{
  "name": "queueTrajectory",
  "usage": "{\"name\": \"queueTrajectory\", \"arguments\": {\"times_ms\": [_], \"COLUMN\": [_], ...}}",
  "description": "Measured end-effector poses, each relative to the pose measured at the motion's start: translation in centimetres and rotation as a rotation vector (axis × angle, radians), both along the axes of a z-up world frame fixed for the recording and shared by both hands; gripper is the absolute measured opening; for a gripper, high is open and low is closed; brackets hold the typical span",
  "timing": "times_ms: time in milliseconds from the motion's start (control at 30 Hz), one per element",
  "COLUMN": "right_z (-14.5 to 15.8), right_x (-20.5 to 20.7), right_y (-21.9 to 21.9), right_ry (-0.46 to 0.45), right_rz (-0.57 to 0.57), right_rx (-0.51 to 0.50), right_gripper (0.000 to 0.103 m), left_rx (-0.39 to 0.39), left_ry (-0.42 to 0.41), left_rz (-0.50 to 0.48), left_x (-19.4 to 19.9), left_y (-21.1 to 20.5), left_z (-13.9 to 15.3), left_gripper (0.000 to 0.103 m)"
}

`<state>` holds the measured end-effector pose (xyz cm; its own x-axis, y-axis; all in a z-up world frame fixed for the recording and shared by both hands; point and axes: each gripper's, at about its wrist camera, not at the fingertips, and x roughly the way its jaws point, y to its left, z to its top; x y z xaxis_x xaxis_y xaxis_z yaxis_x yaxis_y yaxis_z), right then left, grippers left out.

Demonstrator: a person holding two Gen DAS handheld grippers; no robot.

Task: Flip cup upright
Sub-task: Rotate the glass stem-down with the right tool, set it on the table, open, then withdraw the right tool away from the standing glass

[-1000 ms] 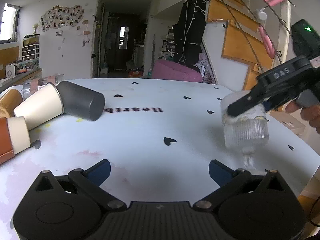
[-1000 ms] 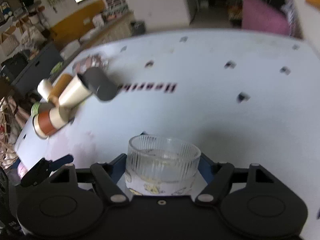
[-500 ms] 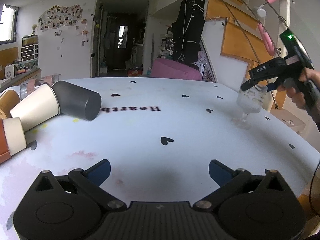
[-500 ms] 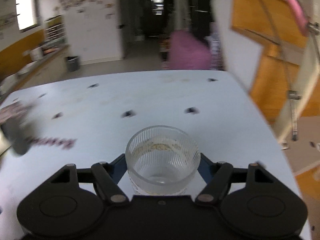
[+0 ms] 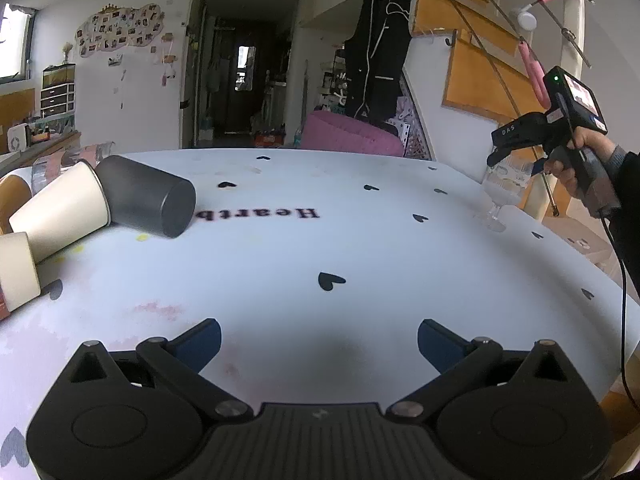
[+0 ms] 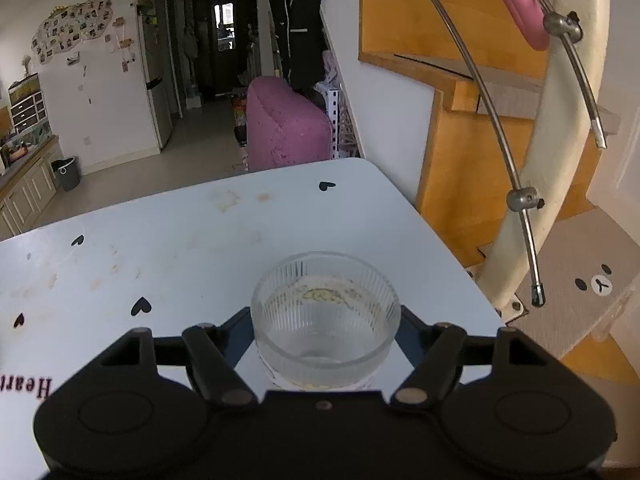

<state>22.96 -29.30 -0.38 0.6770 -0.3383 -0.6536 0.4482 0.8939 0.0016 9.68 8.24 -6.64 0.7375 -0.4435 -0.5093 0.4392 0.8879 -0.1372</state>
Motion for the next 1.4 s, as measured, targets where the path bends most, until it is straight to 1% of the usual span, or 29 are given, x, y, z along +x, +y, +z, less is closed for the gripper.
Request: {"name": "queueTrajectory", "arguments": {"times_ms": [100, 167, 233, 300, 333, 400, 467, 533, 600, 733, 867, 1100, 1267, 1400], "right_z": [0.2, 0.5, 1.0, 1.4, 1.4, 1.3, 0.9, 0.3, -0.3, -1.2, -1.8, -2.3, -2.5, -3.1], "right_x": [-0.5, -1.0, -2.0, -3.7, -4.7, -7.0, -9.4, -11.9, -14.3, -18.9, -22.2, -25.6, -26.8, -27.2], "right_y": [0.3, 0.5, 1.1, 1.8, 2.1, 3.2, 4.8, 6.4, 7.7, 10.1, 12.2, 14.9, 15.9, 16.7], "right_ry": [-0.016, -0.03, -0.062, -0.113, -0.138, -0.18, -0.215, -0.249, -0.28, -0.333, -0.376, -0.397, -0.404, -0.391], "right_rz": [0.011, 0.011, -0.007, -0.005, -0.001, 0.018, 0.054, 0.066, 0.074, 0.073, 0.052, 0.058, 0.057, 0.079], "right_rx": [0.014, 0.024, -0.018, -0.035, -0.03, -0.022, -0.043, -0.066, -0.067, -0.055, -0.07, -0.121, -0.142, -0.161], "right_gripper": [0.076, 0.088, 0.096, 0.097, 0.1, 0.1, 0.1, 0.101, 0.101, 0.101, 0.101, 0.101, 0.101, 0.101], "left_rx": [0.001, 0.003, 0.003, 0.001, -0.001, -0.004, -0.001, 0.003, 0.002, -0.002, -0.006, -0.01, -0.003, -0.01], "left_ry": [-0.006, -0.012, -0.017, -0.023, -0.025, -0.032, -0.039, -0.048, -0.054, -0.068, -0.085, -0.102, -0.13, -0.141], "left_rz": [-0.002, -0.002, -0.001, -0.002, -0.003, -0.007, -0.015, -0.022, -0.028, -0.032, -0.031, -0.02, 0.018, 0.02], "left_x": [-0.1, -0.1, -0.1, -0.2, -0.2, -0.3, -0.4, -0.5, -0.5, -0.6, -0.8, -1.2, -2.0, -2.5], "left_y": [-0.1, -0.2, -0.2, -0.2, -0.2, -0.3, -0.5, -0.8, -1.1, -1.5, -1.8, -2.1, -2.0, -1.7], "left_z": [0.2, 0.4, 0.6, 0.9, 1.0, 1.3, 1.5, 1.8, 2.1, 2.7, 3.3, 4.3, 5.0, 5.6], "left_gripper": [0.103, 0.103, 0.103, 0.103, 0.103, 0.103, 0.103, 0.103, 0.103, 0.103, 0.103, 0.103, 0.103, 0.103]}}
